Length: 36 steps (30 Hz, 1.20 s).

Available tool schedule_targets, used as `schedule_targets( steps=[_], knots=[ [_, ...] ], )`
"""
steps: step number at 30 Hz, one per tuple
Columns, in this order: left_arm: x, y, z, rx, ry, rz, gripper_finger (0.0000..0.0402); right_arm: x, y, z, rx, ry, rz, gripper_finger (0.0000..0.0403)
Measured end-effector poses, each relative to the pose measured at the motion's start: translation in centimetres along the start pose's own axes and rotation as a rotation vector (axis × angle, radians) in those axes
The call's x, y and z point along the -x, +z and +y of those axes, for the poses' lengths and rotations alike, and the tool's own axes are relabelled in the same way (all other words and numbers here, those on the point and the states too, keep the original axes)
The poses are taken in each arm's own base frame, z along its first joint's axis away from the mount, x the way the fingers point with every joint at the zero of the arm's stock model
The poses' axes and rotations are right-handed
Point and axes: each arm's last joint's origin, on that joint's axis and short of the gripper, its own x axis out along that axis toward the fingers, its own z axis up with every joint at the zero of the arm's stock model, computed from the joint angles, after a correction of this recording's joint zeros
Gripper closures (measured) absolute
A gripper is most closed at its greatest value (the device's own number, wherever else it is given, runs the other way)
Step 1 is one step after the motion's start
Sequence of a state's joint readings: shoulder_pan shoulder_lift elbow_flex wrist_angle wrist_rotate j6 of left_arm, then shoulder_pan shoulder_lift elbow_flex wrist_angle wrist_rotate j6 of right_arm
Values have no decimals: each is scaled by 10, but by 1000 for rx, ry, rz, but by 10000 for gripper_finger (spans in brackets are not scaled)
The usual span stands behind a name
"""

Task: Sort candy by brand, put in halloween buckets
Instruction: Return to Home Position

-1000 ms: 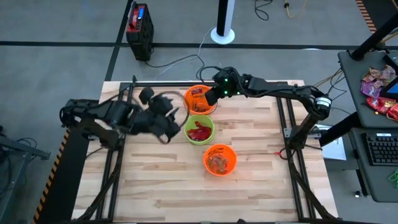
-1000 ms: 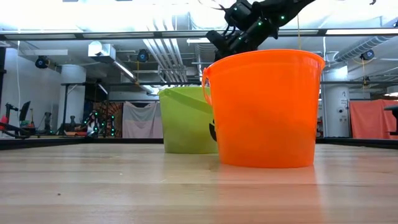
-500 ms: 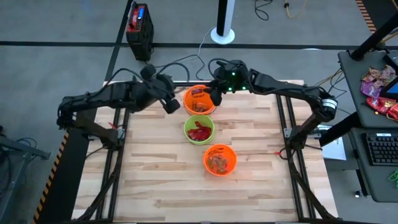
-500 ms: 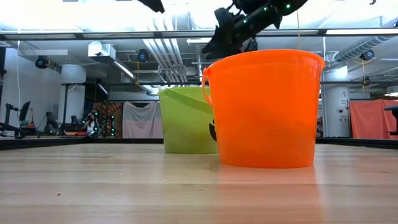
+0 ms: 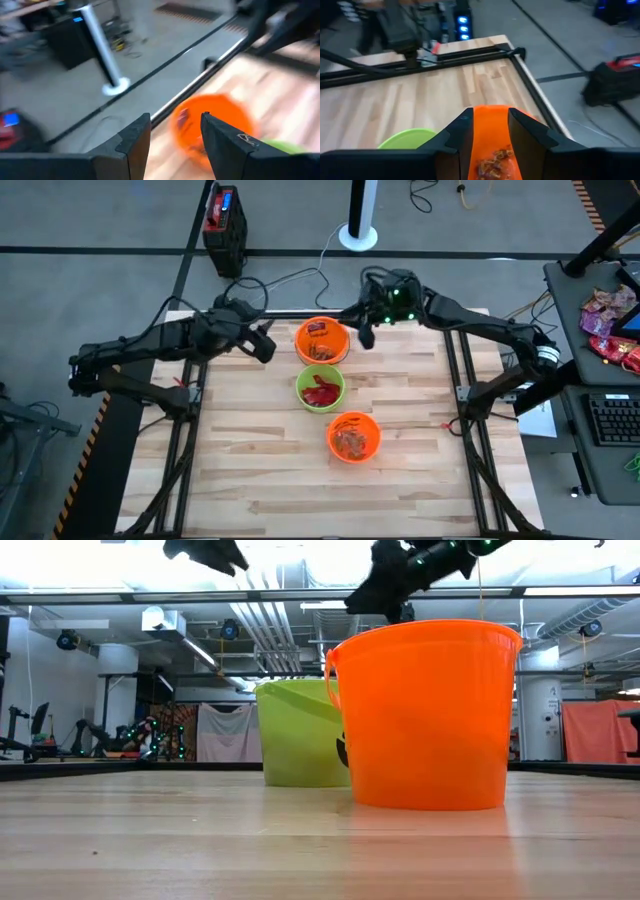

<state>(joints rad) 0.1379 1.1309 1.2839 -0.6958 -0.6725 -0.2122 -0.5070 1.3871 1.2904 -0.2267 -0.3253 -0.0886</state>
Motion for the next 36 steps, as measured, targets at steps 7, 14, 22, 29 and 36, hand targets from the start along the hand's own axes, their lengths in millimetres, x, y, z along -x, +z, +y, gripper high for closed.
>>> schedule_targets(
  steps=[7,14,22,29,36],
  knots=[
    [18,2,8,10,-318,-304,243,15,-18,-22,-10,81,-35,305],
    [52,-27,38,81,-384,-551,243,16,-28,-27,-3,56,-70,314],
    [66,-88,62,214,-405,-719,243,11,-31,-29,3,59,-120,316],
    [49,-145,61,296,-418,-835,243,11,-30,-29,2,56,-133,327],
    [37,-193,61,438,-488,-893,243,10,-35,-29,-38,60,-119,335]
  ],
)
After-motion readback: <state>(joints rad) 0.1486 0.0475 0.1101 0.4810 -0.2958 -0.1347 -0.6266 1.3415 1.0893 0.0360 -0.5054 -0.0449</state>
